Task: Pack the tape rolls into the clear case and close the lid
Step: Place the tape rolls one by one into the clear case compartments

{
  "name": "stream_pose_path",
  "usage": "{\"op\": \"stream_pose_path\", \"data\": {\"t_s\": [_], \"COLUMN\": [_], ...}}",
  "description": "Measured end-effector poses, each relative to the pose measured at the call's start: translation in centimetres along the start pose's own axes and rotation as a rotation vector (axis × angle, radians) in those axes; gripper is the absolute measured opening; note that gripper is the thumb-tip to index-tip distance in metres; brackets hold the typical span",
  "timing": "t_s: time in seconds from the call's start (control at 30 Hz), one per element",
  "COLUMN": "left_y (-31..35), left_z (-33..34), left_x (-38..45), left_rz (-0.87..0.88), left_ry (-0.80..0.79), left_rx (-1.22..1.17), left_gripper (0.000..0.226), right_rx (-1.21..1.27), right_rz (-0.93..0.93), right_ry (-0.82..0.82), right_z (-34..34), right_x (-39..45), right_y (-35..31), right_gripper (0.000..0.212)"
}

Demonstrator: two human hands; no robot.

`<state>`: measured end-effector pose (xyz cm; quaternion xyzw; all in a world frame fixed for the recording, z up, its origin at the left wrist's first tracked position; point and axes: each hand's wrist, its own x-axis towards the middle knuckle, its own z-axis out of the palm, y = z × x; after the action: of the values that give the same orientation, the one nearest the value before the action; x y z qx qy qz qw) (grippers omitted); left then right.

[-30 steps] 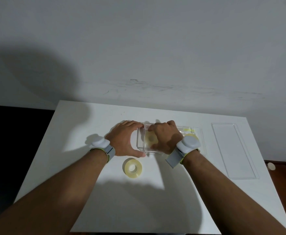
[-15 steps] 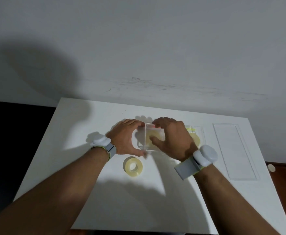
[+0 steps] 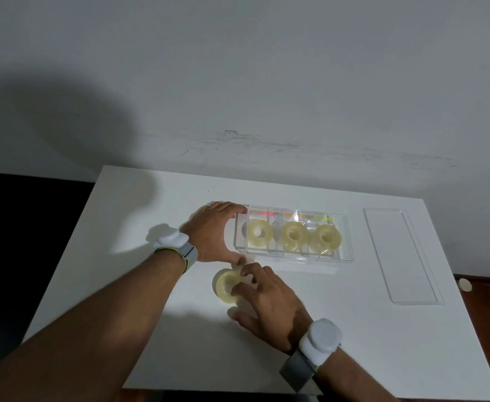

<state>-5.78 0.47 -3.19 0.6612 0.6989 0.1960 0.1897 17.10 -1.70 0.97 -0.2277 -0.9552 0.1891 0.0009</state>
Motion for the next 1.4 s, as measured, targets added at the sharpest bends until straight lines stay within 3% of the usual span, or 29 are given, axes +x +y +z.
{"op": "stream_pose_path", "data": {"t_s": [0.27,0.4,0.53,0.7,0.83,1.07,1.3,1.4], "left_y": [0.0,-0.1,0.1,0.0,0.1,0.0,0.1,0.1], "left_z": [0.0,0.0,0.0,0.0,0.0,-0.2,-0.2,-0.3], "left_x": [0.0,0.1,-0.1,-0.1,-0.1,-0.2,-0.2,-0.2], "left_rz": [-0.005,-0.002,-0.001,-0.004,-0.006,-0.014,-0.002,0.006], "left_ry": [-0.002,-0.027,0.010,0.008,0.010,0.008,0.018,0.028], "left_rx": [0.006,-0.013,0.013,0.017,0.008,0.010,0.006,0.004], "left_gripper": [0.105,0.104,0.104,0.106,0.107,0.104,0.102,0.101], "right_rx": [0.089,0.271,0.249,0.137,0.075,-0.043,-0.133,-0.203], "right_rz": [0.004,0.018,0.116,0.233,0.198,0.184,0.160,0.159], "right_ry": [0.010,0.243,0.429,0.240,0.116,0.019,-0.023,-0.026], "right_z": [-0.1,-3.5,-7.6,-8.6,-7.3,-6.0,-5.2,-4.7], "right_x": [0.2,0.8,3.0,6.1,7.7,8.7,9.5,10.0], "right_y": [0.6,1.7,4.6,6.8,7.1,7.6,8.1,8.0], "right_gripper": [0.037,0.028,0.027,0.045,0.050,0.051,0.073,0.068]}}
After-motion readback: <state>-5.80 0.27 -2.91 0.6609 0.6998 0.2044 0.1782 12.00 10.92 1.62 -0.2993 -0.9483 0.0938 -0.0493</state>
